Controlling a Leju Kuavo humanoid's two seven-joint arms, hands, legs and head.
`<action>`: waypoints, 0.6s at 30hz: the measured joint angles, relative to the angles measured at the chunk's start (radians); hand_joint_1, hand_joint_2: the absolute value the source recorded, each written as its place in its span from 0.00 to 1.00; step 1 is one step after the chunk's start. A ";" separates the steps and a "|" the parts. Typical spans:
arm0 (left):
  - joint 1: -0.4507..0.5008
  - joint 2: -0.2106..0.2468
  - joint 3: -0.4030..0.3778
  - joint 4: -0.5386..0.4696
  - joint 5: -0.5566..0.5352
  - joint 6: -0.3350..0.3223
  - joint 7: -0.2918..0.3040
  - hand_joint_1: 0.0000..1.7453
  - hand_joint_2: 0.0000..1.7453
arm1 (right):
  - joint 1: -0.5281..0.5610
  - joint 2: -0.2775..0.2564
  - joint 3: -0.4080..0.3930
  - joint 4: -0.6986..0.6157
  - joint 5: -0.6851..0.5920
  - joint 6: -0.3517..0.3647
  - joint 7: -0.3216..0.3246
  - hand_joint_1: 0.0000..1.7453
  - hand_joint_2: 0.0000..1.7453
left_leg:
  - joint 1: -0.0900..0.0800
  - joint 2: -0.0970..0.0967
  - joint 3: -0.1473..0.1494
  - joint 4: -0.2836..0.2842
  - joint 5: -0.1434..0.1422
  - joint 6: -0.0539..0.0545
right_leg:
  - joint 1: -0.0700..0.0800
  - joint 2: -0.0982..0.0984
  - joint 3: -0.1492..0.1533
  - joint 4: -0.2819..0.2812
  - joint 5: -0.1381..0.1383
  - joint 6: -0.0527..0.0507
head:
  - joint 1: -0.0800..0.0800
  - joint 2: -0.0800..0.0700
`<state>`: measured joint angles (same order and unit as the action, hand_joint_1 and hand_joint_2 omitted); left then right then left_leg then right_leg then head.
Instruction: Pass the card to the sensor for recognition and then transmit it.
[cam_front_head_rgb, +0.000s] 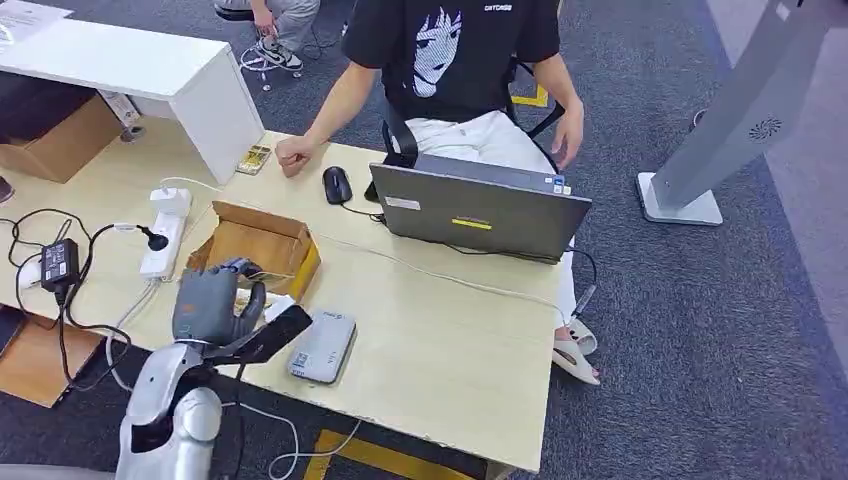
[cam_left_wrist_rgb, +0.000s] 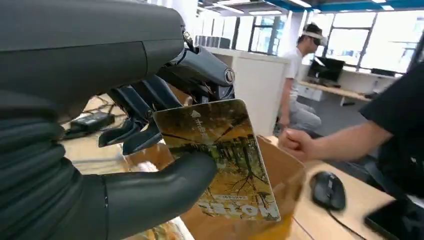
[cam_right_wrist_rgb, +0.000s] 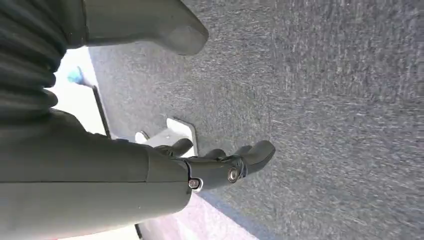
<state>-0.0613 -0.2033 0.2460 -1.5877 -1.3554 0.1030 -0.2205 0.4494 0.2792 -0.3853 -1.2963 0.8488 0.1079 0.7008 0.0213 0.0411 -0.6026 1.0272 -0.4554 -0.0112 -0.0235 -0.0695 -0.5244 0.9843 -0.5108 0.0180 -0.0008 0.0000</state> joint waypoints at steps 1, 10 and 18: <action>0.000 0.000 -0.022 0.011 0.000 0.008 0.000 1.00 1.00 | 0.001 0.000 0.006 -0.004 0.000 -0.002 0.000 0.00 1.00 | 0.000 0.000 0.000 0.000 0.000 0.000 | 0.000 0.000 0.000 0.000 0.000 0.000 | 0.000 0.000; 0.000 0.012 -0.166 0.118 -0.061 0.105 0.005 1.00 1.00 | 0.010 0.000 0.020 -0.008 -0.039 -0.004 -0.023 0.00 1.00 | 0.000 0.000 0.000 0.000 0.000 0.000 | 0.000 0.000 0.000 0.000 0.000 0.000 | 0.000 0.000; 0.018 0.035 -0.247 0.185 -0.080 0.164 0.008 1.00 1.00 | 0.031 0.000 0.042 -0.013 -0.088 -0.013 -0.024 0.00 1.00 | 0.000 0.000 -0.001 0.000 0.000 0.000 | 0.000 0.000 0.000 0.000 0.000 0.000 | 0.000 0.000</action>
<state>-0.0429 -0.1686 -0.0012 -1.4027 -1.4355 0.2667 -0.2129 0.4800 0.2792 -0.3433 -1.3088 0.7610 0.0946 0.6764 0.0213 0.0413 -0.6033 1.0271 -0.4556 -0.0112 -0.0234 -0.0692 -0.5247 0.9843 -0.5109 0.0179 -0.0008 0.0000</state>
